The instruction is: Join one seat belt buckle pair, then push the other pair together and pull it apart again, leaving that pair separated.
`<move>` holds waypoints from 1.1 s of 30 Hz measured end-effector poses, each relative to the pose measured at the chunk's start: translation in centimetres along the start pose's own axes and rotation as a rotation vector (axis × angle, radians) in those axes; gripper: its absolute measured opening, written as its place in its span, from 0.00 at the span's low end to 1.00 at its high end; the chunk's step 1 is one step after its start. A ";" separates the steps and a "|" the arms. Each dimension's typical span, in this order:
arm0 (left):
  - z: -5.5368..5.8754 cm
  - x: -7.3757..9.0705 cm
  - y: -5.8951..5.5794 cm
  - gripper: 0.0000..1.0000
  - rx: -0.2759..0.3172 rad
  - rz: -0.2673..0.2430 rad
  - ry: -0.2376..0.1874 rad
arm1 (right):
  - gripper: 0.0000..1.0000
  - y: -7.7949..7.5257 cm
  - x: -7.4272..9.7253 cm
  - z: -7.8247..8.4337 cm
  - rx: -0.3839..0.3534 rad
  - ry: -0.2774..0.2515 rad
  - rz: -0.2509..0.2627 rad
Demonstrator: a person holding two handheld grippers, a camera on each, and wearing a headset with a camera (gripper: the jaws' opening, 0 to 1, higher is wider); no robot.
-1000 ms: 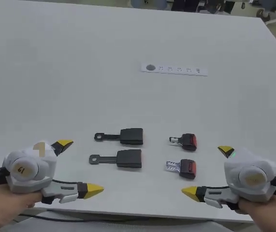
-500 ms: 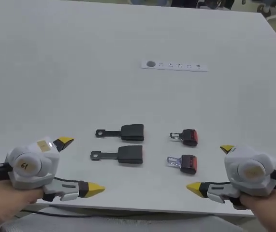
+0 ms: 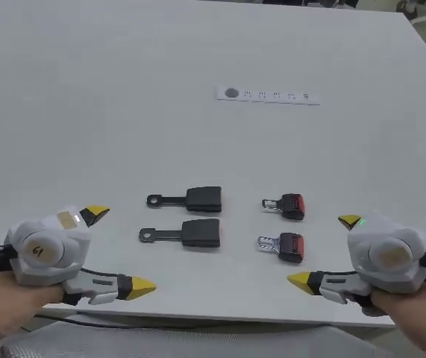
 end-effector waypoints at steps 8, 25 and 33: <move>0.3 -0.2 1.2 0.99 0.004 -0.045 0.025 | 0.85 -0.2 -0.1 0.5 0.071 0.037 0.013; -0.5 -2.8 0.5 0.87 -0.047 0.042 0.056 | 0.70 -0.2 -0.5 0.7 0.118 0.056 -0.024; -0.9 -3.7 1.1 0.75 -0.070 0.073 0.091 | 0.64 -0.4 -1.4 0.6 0.141 0.064 -0.055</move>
Point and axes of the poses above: the centre of the closed fingertips' face, and the gripper's own axes: x roughly backward along the fingers, y roughly to its left, z roughly out of its underside, the point moved 5 cm from there along x, roughly backward along the fingers
